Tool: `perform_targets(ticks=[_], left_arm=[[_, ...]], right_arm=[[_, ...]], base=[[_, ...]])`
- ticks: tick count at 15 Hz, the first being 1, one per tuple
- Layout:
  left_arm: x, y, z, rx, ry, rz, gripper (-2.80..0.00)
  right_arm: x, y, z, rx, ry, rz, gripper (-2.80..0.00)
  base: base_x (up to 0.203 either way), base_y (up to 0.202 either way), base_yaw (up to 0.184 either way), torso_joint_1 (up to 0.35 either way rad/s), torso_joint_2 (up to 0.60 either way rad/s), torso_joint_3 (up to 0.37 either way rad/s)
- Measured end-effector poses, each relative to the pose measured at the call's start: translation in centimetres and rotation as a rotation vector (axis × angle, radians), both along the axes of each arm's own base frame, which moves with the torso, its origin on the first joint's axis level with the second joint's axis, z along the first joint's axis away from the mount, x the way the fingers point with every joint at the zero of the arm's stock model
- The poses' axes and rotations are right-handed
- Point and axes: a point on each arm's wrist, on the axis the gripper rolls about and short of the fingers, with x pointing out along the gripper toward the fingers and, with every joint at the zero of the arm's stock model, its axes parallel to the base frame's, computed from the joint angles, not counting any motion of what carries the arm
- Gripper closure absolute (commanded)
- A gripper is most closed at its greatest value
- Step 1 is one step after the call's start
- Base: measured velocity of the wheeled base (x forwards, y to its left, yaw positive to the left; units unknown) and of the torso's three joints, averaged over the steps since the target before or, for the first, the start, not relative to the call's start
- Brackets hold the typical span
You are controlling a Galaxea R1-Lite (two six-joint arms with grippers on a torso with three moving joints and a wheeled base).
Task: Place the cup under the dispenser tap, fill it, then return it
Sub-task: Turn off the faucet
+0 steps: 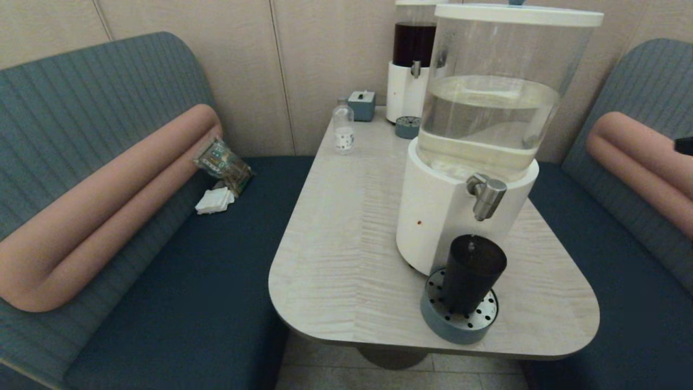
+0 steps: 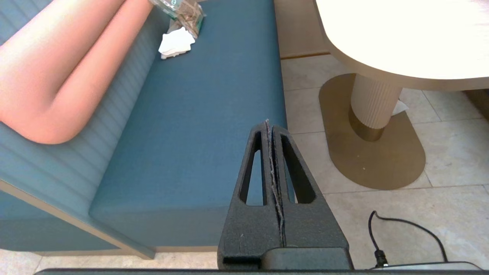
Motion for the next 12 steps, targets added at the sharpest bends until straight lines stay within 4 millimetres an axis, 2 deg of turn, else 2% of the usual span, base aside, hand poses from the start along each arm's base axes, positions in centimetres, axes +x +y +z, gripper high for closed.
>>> perform_targets(ticks=[3,5,8,12], left_arm=[[0.0,0.0,0.0,0.0,0.0,0.0,0.0],[0.0,0.0,0.0,0.0,0.0,0.0,0.0],[0.0,0.0,0.0,0.0,0.0,0.0,0.0],[0.0,0.0,0.0,0.0,0.0,0.001,0.0]], right_arm=[[-6.6,-0.9,-1.3,0.005,-0.102,-0.109,0.0],[-10.3,-0.9,-3.1,0.004,-0.154,-0.17,0.0],[-14.4,-0.6,-6.8,0.005,-0.188,-0.216,0.0],[-17.9,-0.4,-10.1,0.007,-0.202,-0.215,0.0]], base=[[0.0,0.0,0.0,0.0,0.0,0.0],[0.0,0.0,0.0,0.0,0.0,0.0],[0.0,0.0,0.0,0.0,0.0,0.0],[0.0,0.0,0.0,0.0,0.0,0.0]])
